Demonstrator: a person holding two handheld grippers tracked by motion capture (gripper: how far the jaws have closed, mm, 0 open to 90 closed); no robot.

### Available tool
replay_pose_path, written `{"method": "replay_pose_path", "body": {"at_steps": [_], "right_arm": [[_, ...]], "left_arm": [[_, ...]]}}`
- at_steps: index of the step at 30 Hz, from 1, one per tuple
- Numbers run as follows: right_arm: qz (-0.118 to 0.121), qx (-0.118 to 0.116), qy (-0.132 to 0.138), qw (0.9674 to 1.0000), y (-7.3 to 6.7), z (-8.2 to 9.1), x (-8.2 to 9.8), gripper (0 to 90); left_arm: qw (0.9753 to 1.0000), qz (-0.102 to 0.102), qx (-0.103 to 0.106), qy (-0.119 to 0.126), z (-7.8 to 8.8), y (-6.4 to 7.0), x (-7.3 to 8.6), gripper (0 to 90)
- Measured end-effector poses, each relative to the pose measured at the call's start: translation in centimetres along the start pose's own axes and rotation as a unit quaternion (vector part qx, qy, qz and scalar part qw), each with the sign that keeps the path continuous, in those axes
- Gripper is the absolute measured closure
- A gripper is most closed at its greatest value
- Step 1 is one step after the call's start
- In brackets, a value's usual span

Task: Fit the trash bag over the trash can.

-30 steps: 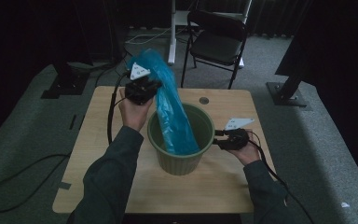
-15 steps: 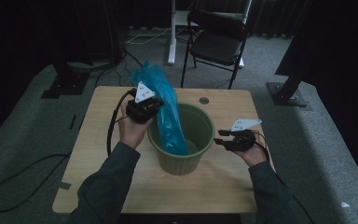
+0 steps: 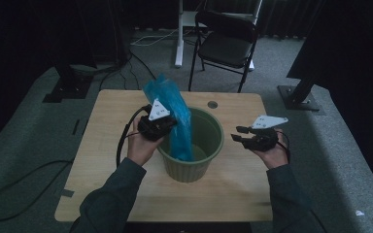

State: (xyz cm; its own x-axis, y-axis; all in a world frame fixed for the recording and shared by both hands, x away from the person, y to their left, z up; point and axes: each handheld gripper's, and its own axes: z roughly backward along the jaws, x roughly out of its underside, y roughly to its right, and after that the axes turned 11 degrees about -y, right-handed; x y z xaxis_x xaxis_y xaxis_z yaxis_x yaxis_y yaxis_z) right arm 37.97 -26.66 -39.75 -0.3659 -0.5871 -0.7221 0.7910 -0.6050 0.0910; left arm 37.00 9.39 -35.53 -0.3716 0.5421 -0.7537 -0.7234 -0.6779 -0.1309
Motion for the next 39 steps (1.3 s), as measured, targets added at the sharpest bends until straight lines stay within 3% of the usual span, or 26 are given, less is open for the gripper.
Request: {"method": "replay_pose_path", "body": {"at_steps": [7,12,26,34,39], "right_arm": [[0.017,0.002,0.024,0.9996,-1.0,1.1,-2.6,58.7],[0.032,-0.013,0.033,0.9989,-1.9,1.2,-4.5,58.5],[0.060,-0.087,0.042,0.9935,-3.7,-1.1,-8.1,60.7],[0.057,-0.139,0.047,0.9875,-3.8,-2.1,-8.9,54.7],[0.063,-0.149,0.046,0.9858,-4.1,-2.5,-9.1,58.6]], "left_arm": [[0.9999,-0.015,0.008,0.001,0.0,1.1,0.2,83.0],[0.9998,-0.019,0.012,0.002,-0.1,1.5,0.4,82.8],[0.9992,-0.029,0.025,0.013,-0.2,2.4,0.5,82.2],[0.9989,-0.024,0.035,0.018,-0.3,2.3,0.6,81.9],[0.9988,-0.023,0.039,0.019,-0.4,2.3,0.7,81.6]]}}
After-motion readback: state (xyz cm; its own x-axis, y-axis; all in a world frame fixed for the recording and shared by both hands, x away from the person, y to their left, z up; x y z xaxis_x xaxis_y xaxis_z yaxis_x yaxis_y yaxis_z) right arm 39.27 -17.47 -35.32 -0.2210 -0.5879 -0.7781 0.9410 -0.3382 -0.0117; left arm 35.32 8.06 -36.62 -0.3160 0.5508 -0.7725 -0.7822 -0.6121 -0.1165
